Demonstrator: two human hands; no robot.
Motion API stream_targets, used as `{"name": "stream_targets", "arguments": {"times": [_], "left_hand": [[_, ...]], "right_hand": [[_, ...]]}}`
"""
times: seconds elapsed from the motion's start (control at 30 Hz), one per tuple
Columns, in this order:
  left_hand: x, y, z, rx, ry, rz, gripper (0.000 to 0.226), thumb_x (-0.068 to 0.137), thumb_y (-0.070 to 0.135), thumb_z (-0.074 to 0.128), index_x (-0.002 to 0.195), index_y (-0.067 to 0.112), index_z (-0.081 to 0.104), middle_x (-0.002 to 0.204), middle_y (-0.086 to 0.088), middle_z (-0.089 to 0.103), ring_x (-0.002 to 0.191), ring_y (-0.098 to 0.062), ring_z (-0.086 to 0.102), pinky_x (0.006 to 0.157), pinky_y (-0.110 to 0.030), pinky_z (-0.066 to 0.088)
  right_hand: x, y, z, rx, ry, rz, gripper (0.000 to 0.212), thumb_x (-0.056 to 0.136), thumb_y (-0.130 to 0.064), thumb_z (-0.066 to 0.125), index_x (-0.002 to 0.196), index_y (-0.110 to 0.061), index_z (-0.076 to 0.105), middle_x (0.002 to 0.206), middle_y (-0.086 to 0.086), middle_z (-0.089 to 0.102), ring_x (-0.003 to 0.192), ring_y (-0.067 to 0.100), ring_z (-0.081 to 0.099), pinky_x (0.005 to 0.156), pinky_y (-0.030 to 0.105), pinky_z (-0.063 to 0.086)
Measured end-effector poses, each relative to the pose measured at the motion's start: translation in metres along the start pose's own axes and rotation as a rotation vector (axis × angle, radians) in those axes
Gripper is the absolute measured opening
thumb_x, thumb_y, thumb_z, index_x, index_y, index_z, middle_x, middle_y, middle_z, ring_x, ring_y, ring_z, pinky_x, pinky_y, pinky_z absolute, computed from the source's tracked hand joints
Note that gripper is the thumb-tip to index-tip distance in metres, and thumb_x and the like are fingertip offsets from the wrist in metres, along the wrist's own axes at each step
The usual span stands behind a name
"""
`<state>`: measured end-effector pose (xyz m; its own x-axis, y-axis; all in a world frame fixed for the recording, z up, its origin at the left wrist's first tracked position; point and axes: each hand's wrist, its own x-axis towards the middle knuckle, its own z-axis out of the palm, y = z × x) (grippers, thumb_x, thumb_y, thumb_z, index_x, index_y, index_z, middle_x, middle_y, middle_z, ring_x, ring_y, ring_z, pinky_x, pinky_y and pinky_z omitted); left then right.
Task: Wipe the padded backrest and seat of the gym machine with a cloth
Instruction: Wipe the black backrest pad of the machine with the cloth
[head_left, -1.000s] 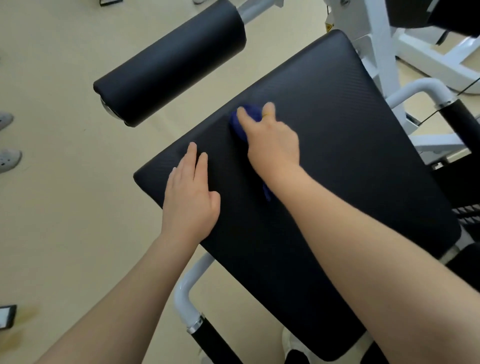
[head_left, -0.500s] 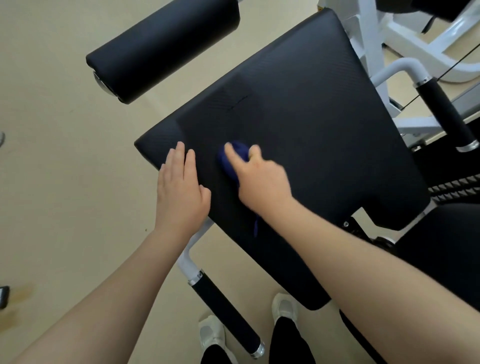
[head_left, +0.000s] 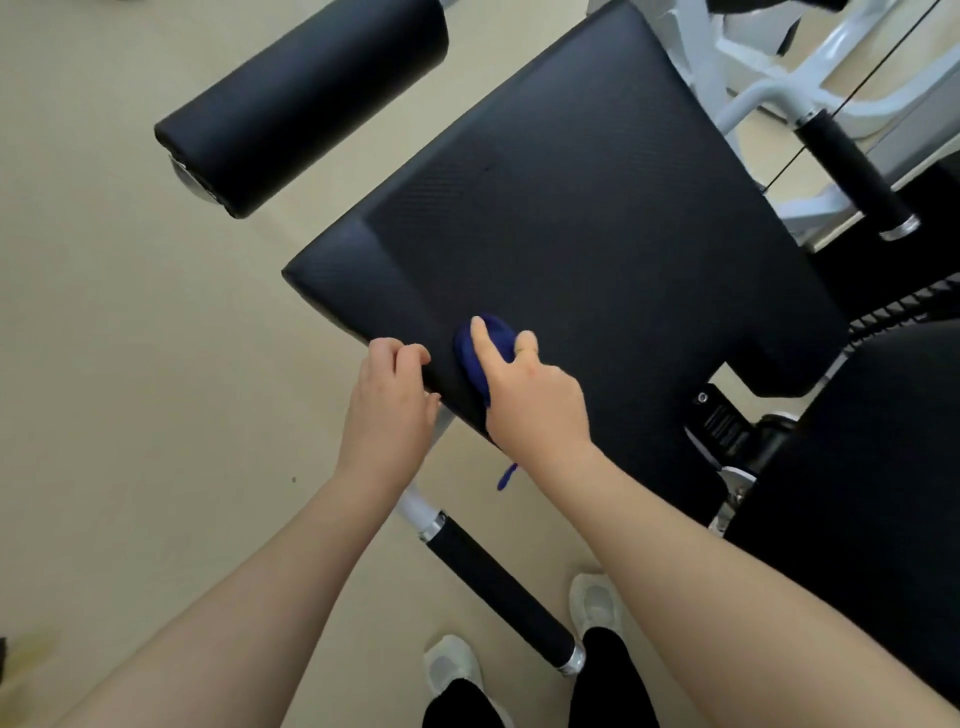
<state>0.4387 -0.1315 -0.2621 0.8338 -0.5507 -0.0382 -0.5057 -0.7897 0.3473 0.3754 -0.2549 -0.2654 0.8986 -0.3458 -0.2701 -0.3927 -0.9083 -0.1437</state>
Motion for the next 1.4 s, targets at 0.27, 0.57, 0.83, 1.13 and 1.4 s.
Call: {"name": "stream_targets", "arguments": {"times": [0.27, 0.57, 0.83, 1.13, 1.4], "left_hand": [[-0.01, 0.008, 0.009, 0.054, -0.05, 0.147, 0.024, 0.07, 0.008, 0.076, 0.09, 0.003, 0.062, 0.091, -0.015, 0.057, 0.072, -0.031, 0.055, 0.059, -0.032, 0.037], [-0.015, 0.026, 0.018, 0.111, -0.111, 0.169, 0.028, 0.082, 0.025, 0.066, 0.104, 0.011, 0.055, 0.109, -0.008, 0.05, 0.095, -0.025, 0.046, 0.075, -0.03, 0.036], [-0.027, 0.041, 0.022, 0.137, -0.207, 0.104, 0.03, 0.086, 0.023, 0.061, 0.111, 0.011, 0.049, 0.115, -0.007, 0.042, 0.098, -0.023, 0.044, 0.078, -0.028, 0.041], [-0.036, 0.05, 0.033, 0.12, -0.172, 0.019, 0.032, 0.084, 0.017, 0.062, 0.111, 0.008, 0.049, 0.116, -0.011, 0.04, 0.098, -0.026, 0.042, 0.08, -0.032, 0.041], [-0.037, 0.067, 0.035, 0.135, -0.207, 0.091, 0.027, 0.087, 0.018, 0.058, 0.11, 0.007, 0.05, 0.114, -0.01, 0.043, 0.097, -0.026, 0.044, 0.075, -0.032, 0.04]], "right_hand": [[-0.041, 0.068, 0.021, -0.099, -0.018, 0.272, 0.079, 0.091, -0.019, 0.048, 0.147, -0.041, -0.003, 0.131, 0.014, 0.038, 0.065, 0.029, 0.051, 0.056, 0.03, 0.035], [-0.06, 0.012, 0.035, 0.121, -0.029, 0.198, 0.08, 0.09, -0.021, 0.052, 0.149, -0.032, -0.001, 0.127, 0.013, 0.036, 0.071, 0.026, 0.054, 0.06, 0.031, 0.04], [-0.112, 0.093, 0.062, -0.12, -0.119, 0.384, 0.084, 0.091, -0.025, 0.05, 0.147, -0.039, -0.012, 0.126, 0.011, 0.039, 0.071, 0.026, 0.056, 0.056, 0.031, 0.036], [-0.097, 0.068, 0.065, 0.05, -0.072, 0.324, 0.081, 0.09, -0.012, 0.047, 0.15, -0.028, -0.004, 0.131, 0.016, 0.035, 0.062, 0.024, 0.044, 0.056, 0.03, 0.037], [-0.08, 0.123, 0.055, 0.077, -0.135, 0.689, 0.066, 0.097, -0.014, 0.041, 0.15, -0.006, 0.002, 0.143, 0.021, 0.03, 0.105, 0.038, 0.059, 0.072, 0.037, 0.047]]}}
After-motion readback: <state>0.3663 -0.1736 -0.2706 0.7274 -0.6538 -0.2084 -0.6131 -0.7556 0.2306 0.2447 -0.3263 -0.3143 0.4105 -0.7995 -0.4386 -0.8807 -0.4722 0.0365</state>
